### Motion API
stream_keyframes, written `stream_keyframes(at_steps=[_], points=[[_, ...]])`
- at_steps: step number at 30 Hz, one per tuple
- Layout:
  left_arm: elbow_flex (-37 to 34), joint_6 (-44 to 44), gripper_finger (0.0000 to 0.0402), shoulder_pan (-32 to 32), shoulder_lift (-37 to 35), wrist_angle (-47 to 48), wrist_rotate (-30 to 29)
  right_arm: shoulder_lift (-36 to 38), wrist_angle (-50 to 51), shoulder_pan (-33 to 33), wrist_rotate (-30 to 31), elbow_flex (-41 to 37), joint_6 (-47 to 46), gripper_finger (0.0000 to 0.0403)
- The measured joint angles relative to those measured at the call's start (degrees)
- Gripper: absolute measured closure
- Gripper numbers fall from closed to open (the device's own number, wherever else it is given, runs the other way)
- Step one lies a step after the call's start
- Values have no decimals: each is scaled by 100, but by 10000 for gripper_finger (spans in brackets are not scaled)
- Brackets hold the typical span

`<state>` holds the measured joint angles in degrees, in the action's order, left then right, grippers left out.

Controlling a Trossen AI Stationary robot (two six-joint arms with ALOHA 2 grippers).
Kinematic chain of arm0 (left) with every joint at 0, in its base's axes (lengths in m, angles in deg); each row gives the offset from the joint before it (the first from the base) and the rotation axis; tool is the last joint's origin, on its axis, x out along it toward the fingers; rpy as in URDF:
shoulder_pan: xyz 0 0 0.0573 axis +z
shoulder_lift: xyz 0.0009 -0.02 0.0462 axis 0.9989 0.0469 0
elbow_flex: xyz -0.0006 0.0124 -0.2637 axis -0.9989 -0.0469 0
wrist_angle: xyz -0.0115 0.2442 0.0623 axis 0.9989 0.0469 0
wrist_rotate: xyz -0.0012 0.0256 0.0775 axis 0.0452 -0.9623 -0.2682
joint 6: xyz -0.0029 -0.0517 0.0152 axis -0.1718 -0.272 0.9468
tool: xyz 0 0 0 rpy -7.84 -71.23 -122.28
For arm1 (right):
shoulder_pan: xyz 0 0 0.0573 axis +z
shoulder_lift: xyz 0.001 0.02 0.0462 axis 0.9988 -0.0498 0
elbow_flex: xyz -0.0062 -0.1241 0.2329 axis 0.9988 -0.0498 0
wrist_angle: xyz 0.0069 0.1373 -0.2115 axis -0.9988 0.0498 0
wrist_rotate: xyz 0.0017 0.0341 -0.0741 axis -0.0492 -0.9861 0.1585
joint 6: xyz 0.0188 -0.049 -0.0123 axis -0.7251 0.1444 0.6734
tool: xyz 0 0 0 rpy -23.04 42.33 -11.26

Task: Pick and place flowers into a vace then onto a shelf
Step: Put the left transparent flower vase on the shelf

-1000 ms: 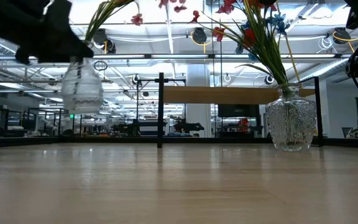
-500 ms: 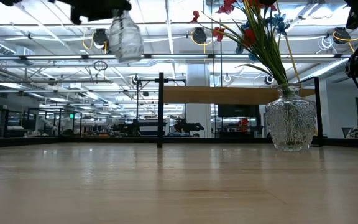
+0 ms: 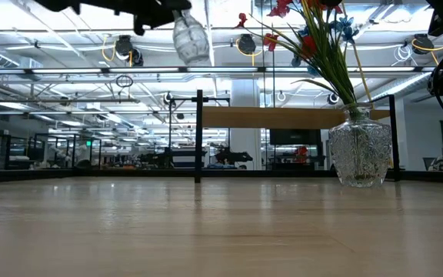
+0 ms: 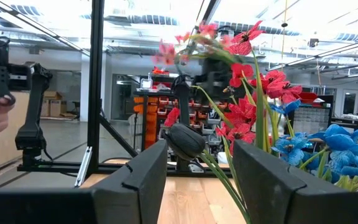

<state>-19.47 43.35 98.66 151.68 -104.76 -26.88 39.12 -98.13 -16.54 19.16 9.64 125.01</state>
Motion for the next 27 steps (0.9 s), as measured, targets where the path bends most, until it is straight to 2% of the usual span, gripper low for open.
stream_keyframes(at_steps=[4, 10, 16, 23, 27], points=[[641, -66, 226, 445, 551, 649, 288, 1, -1, 0, 1, 0, 0, 228], [1475, -100, 228, 965, 1368, 760, 1071, 1, -2, 1, 0, -1, 0, 227], [2263, -127, 215, 1267, 2184, 1637, 1187, 0, 1, 0, 1, 0, 0, 226], [2536, -277, 229, 1481, 2669, 1731, 1486, -1, -1, 0, 1, -2, 1, 227], [2542, -386, 209, 1639, 2786, 1771, 1491, 0, -1, -1, -1, -2, 0, 225]])
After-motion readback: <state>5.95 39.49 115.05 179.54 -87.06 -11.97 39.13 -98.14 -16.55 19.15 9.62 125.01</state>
